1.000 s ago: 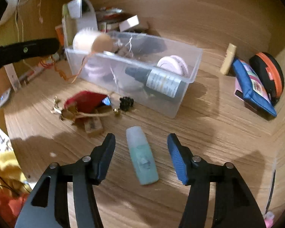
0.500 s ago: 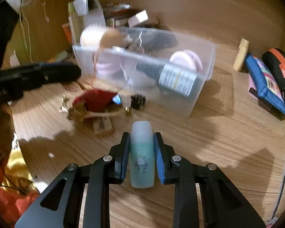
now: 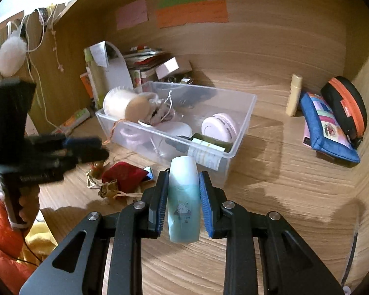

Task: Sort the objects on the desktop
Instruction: 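Lift the gourd and pale blue bottle and carry them over the clear box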

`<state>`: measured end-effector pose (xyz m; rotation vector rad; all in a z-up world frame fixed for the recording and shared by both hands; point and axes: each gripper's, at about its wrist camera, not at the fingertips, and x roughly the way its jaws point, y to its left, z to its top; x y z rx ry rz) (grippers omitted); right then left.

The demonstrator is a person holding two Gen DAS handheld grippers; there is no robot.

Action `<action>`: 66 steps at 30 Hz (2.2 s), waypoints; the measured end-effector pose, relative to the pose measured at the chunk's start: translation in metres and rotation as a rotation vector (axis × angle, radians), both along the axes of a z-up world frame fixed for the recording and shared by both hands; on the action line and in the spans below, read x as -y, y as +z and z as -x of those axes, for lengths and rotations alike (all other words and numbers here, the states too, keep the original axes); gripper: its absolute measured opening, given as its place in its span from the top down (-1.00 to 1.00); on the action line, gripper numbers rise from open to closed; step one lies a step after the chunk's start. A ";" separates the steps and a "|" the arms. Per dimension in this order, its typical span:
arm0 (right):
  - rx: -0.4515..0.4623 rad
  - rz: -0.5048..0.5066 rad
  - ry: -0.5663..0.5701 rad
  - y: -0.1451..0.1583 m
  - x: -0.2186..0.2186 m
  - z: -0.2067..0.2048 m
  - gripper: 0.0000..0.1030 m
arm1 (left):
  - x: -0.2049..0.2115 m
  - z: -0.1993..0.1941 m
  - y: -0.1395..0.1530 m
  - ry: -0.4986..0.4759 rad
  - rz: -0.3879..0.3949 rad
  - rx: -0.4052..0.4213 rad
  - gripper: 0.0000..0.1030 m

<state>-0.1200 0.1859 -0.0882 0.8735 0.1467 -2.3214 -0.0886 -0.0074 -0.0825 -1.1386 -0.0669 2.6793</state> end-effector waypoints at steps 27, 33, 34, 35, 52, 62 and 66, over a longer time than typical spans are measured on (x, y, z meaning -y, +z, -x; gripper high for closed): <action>0.038 0.065 -0.016 0.001 -0.004 0.017 0.56 | 0.032 -0.002 -0.034 0.081 0.160 0.094 0.64; 0.018 0.063 -0.015 0.007 0.000 0.019 0.56 | 0.036 -0.005 -0.014 0.083 0.092 0.034 0.64; 0.014 0.062 -0.016 0.007 0.001 0.020 0.56 | 0.034 -0.005 -0.010 0.077 0.078 0.026 0.64; 0.013 0.058 -0.017 0.007 0.001 0.020 0.56 | 0.032 -0.006 -0.004 0.065 0.057 0.013 0.64; 0.102 -0.199 0.091 -0.050 0.042 0.021 0.02 | 0.001 -0.011 0.046 -0.066 -0.123 -0.099 0.64; 0.120 -0.216 0.123 -0.040 0.046 0.023 0.55 | -0.007 0.001 0.063 -0.101 -0.152 -0.139 0.64; 0.128 -0.165 0.110 -0.025 0.031 0.017 0.55 | -0.013 0.005 0.075 -0.126 -0.157 -0.161 0.64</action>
